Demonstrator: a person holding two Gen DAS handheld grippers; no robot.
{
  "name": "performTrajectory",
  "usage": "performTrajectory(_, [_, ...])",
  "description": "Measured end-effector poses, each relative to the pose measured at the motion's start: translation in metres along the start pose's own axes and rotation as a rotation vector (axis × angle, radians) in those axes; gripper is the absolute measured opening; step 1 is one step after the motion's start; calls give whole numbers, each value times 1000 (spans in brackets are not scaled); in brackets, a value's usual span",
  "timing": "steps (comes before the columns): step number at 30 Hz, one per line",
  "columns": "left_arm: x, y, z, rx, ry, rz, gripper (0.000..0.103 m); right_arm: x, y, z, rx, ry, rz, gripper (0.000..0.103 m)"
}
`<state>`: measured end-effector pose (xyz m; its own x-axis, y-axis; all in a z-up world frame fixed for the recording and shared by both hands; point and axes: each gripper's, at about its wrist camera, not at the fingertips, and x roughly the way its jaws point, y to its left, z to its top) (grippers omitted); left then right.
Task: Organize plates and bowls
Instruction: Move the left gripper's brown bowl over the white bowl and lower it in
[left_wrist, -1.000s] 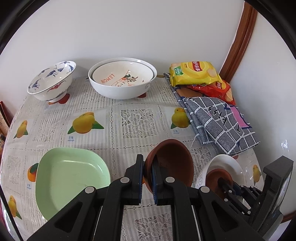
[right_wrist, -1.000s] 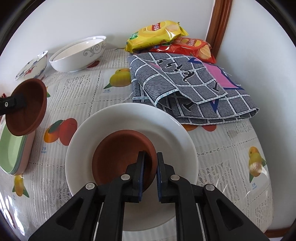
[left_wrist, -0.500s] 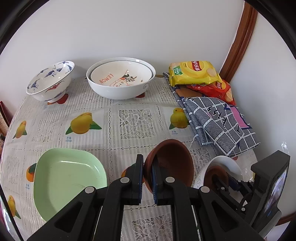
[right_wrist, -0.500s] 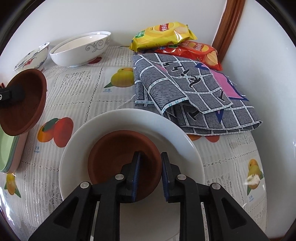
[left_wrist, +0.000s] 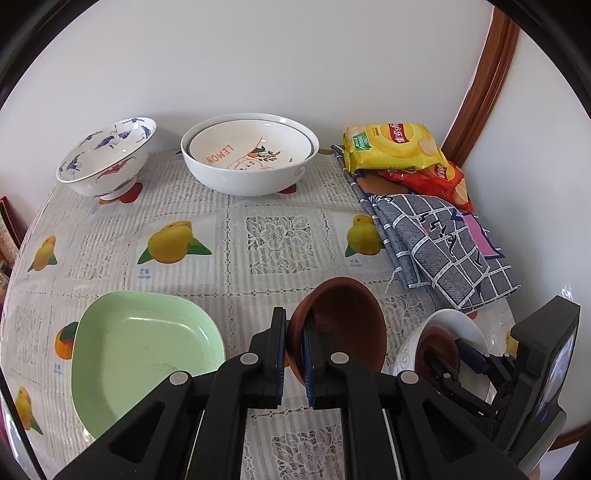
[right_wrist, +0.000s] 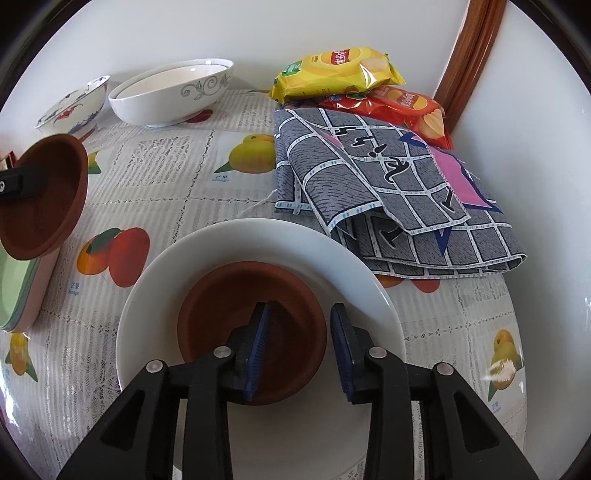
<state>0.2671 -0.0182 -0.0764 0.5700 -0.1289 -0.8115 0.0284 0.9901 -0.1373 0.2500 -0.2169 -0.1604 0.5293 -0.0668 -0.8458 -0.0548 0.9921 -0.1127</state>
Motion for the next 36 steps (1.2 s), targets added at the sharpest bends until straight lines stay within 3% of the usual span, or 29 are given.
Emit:
performTrajectory(13, [-14, -12, -6, 28, -11, -23, 9, -19, -5, -8, 0, 21, 18, 42])
performTrajectory(20, [-22, -30, -10, 60, -23, -51, 9, -49, -17, -15, 46, -39, 32, 44])
performTrajectory(36, [0, -94, -30, 128, 37, -107, 9, -102, -103, -60, 245, -119, -34, 44])
